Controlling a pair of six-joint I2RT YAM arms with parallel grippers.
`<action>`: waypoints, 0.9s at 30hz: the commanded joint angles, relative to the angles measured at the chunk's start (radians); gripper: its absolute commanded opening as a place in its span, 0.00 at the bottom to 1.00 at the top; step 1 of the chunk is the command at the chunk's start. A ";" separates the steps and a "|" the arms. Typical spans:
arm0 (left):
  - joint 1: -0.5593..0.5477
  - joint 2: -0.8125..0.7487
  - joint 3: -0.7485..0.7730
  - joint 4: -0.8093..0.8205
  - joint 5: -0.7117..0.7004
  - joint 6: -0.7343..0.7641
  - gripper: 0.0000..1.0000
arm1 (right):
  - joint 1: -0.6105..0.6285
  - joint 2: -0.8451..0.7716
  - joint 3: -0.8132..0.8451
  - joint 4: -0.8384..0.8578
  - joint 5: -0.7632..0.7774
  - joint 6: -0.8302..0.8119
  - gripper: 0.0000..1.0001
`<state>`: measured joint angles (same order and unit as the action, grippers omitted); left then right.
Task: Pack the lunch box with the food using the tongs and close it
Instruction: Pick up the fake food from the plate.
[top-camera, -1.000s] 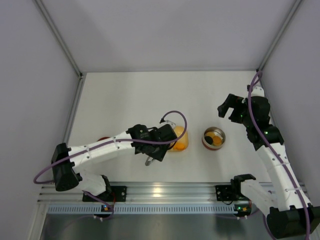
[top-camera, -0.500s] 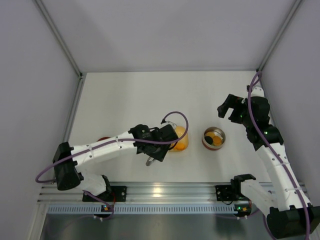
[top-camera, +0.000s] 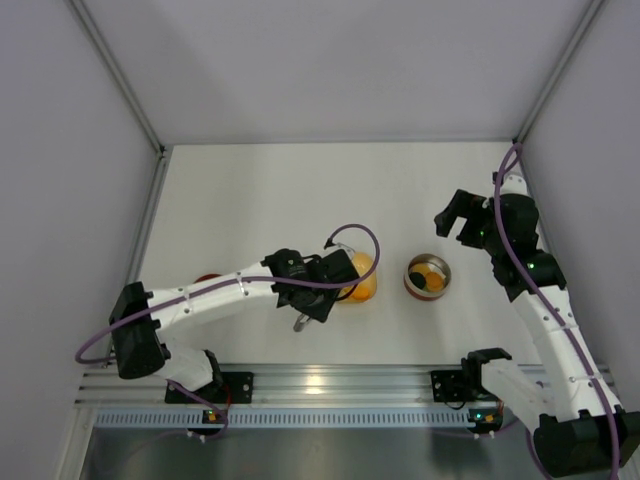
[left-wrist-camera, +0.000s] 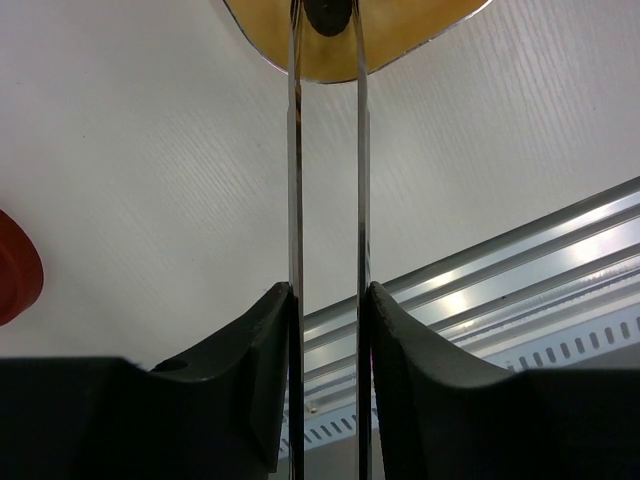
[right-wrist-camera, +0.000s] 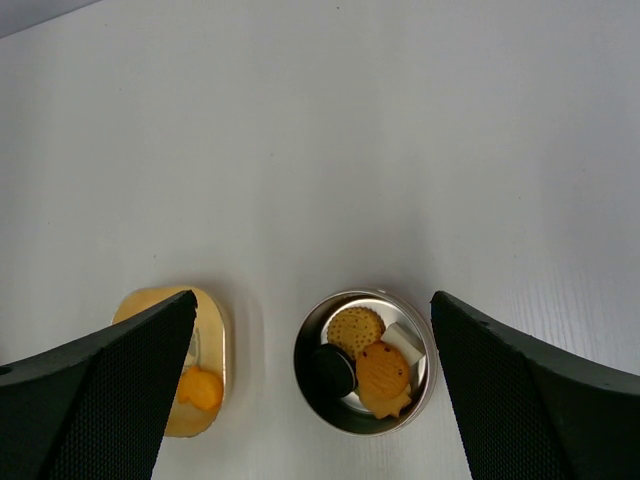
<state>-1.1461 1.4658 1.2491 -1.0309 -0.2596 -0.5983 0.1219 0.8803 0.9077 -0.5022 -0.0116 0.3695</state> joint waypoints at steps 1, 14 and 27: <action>0.002 -0.007 0.050 0.019 -0.015 0.014 0.38 | -0.001 -0.001 0.005 0.034 0.001 0.000 1.00; 0.002 0.007 0.196 0.006 -0.069 0.063 0.34 | -0.002 -0.001 0.026 0.022 0.007 -0.006 1.00; 0.000 0.224 0.487 0.163 0.101 0.176 0.34 | -0.002 -0.001 0.056 -0.001 0.005 -0.015 1.00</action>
<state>-1.1461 1.6493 1.6699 -0.9565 -0.2165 -0.4694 0.1219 0.8803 0.9127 -0.5041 -0.0097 0.3668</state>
